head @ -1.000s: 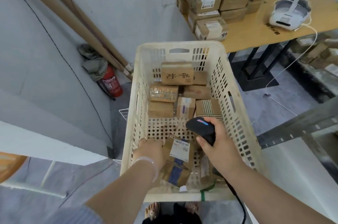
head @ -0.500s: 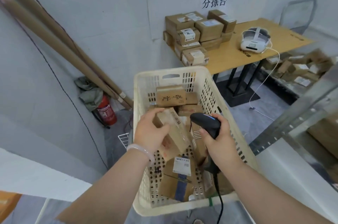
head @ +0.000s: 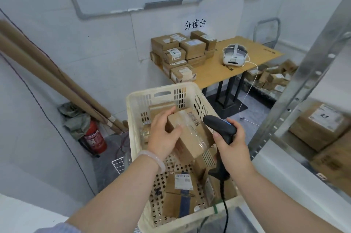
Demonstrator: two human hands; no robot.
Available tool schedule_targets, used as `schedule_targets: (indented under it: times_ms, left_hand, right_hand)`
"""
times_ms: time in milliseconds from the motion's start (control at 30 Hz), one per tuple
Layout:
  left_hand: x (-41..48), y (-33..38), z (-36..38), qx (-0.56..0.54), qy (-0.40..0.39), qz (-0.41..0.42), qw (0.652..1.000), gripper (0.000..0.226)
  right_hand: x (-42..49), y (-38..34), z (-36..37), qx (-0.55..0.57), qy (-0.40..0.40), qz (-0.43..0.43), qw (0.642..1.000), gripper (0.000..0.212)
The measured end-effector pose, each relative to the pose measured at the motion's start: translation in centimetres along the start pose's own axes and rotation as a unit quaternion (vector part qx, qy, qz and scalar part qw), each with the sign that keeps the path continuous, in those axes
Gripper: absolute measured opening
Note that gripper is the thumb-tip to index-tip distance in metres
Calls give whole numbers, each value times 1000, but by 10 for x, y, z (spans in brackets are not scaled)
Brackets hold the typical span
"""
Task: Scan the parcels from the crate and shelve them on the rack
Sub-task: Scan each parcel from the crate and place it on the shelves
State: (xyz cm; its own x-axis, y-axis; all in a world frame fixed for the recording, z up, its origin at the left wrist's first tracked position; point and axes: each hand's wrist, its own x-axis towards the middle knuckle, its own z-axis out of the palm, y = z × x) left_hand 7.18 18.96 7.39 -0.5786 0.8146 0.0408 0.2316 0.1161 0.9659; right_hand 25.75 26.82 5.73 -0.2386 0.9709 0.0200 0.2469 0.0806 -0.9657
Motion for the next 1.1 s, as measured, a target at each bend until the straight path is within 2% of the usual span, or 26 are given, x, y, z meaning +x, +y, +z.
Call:
schedule_targets:
  times_ms: [233,400,500,667,900,1033,1100]
  left_hand:
    - [11,-4,4,91,-35,-20,995,65]
    - [10,-1,9,142,-27,-15,989,65]
    - [4,0,18,111,-17,-11,994,70]
    - [6,1,23,55,9,-31,998,77]
    - [17,-4,23,74,11,-29,997,66]
    - [17,-4,23,110,-14,-29,993,86]
    - [17,-4,22,125,-8,-31,992,88]
  right_hand:
    - [-9,-17,-8,54,33,3,998,48]
    - [-9,-27,-8,70,-7,-2,998,47]
    - [-14,-32,-2,68,-21,-23,997,46]
    - [-14,-40,1,87,-19,-5,996,44]
    - [-11,-38,2,89,-30,13,996,42]
    - [-11,-37,5,83,-37,17,996,41]
    - [-10,-37,7,86,-44,17,995,41]
